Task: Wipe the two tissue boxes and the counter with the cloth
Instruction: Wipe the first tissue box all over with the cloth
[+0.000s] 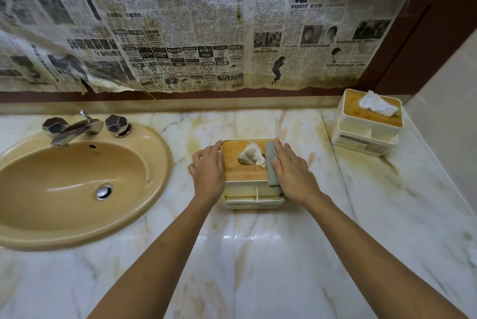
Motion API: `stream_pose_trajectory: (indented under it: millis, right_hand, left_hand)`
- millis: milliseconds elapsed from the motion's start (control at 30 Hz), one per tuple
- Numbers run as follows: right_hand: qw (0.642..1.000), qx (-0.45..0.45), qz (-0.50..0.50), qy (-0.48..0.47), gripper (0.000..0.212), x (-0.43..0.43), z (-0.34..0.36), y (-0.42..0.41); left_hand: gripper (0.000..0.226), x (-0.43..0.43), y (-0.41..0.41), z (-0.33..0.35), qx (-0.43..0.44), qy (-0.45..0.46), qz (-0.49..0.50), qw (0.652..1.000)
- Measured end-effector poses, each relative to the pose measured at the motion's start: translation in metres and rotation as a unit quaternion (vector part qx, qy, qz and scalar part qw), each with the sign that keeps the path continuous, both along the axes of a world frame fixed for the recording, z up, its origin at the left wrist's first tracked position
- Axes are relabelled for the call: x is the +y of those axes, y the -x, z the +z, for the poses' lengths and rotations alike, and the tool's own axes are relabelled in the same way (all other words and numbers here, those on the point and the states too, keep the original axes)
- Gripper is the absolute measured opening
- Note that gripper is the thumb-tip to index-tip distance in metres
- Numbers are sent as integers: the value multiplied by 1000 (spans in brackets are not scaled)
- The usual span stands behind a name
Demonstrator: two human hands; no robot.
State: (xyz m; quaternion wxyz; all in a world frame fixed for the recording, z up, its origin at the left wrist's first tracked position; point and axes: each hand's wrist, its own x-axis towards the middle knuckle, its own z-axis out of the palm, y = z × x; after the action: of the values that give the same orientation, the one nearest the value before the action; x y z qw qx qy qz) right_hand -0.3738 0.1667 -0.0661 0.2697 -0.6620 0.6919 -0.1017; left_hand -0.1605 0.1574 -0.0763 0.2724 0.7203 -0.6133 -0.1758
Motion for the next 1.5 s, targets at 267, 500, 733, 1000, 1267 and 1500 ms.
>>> stream_pose_trajectory:
  millis: [267, 500, 733, 1000, 1267, 1500]
  right_hand:
    - [1000, -20, 10, -1, 54, -34, 14, -2]
    - [993, -34, 13, 112, 38, 6, 16, 11]
    - [967, -118, -106, 198, 29, -21, 34, 31]
    - [982, -186, -18, 2, 30, -54, 36, 29]
    - [983, -175, -44, -28, 25, -11, 32, 38]
    - [956, -268, -57, -106, 24, 39, 23, 25]
  left_hand:
    - [40, 0, -1, 3, 4, -6, -2, 1000]
    - [38, -7, -4, 13, 43, -33, -38, 998]
    - [78, -2, -19, 34, 122, -88, -82, 985]
    - [128, 11, -19, 34, -47, -101, -175, 978]
    - [90, 12, -36, 36, -48, -46, -59, 996]
    - [22, 8, -20, 33, 22, -54, -51, 997]
